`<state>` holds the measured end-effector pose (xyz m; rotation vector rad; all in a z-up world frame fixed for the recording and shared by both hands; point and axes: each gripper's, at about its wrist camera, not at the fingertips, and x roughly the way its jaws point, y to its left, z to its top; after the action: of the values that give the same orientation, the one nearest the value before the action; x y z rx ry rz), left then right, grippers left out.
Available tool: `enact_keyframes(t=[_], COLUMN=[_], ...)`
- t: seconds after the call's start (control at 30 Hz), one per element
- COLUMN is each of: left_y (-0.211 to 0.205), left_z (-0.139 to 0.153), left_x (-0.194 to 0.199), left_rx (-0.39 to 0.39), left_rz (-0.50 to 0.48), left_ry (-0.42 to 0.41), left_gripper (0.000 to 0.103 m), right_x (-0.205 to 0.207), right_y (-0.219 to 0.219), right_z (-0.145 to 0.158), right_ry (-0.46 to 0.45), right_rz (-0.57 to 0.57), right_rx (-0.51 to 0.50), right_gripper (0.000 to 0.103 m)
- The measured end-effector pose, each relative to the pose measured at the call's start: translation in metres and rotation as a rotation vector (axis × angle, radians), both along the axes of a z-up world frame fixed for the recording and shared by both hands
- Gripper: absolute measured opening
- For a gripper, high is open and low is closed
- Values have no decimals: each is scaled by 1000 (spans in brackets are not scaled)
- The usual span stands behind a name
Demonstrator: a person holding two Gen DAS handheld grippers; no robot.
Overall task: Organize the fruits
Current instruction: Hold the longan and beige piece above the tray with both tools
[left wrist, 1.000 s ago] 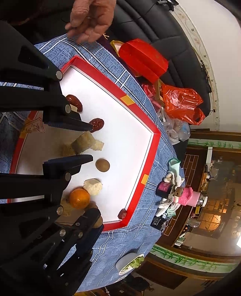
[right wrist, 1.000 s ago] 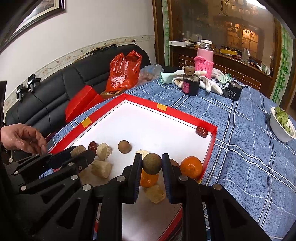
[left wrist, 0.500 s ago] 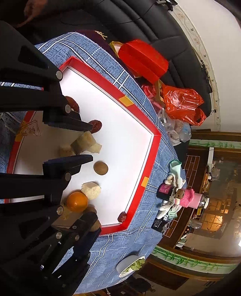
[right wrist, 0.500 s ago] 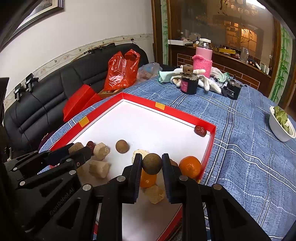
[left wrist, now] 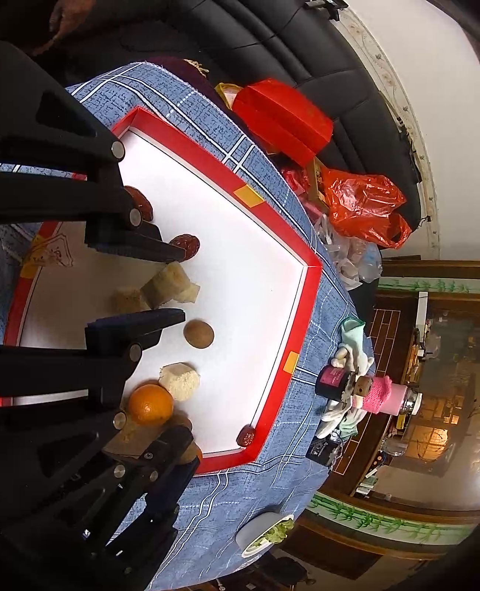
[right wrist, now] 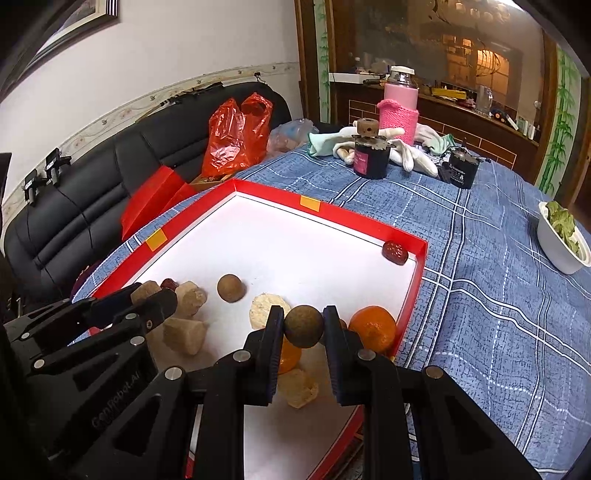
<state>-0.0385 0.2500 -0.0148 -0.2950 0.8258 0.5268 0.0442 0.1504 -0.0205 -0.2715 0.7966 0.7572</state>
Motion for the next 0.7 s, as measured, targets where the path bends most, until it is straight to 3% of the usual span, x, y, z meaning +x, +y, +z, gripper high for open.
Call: enact_keyframes(t=[0.7], left_y=[4], left_z=[7], left_x=[3], left_rx=[-10], left_rz=[-7], left_ry=[-6], left_gripper=[24], right_x=[-5], right_y=[1], right_z=[6], right_ry=[-14], right_rz=[7], right_rx=[3], right_gripper=[22])
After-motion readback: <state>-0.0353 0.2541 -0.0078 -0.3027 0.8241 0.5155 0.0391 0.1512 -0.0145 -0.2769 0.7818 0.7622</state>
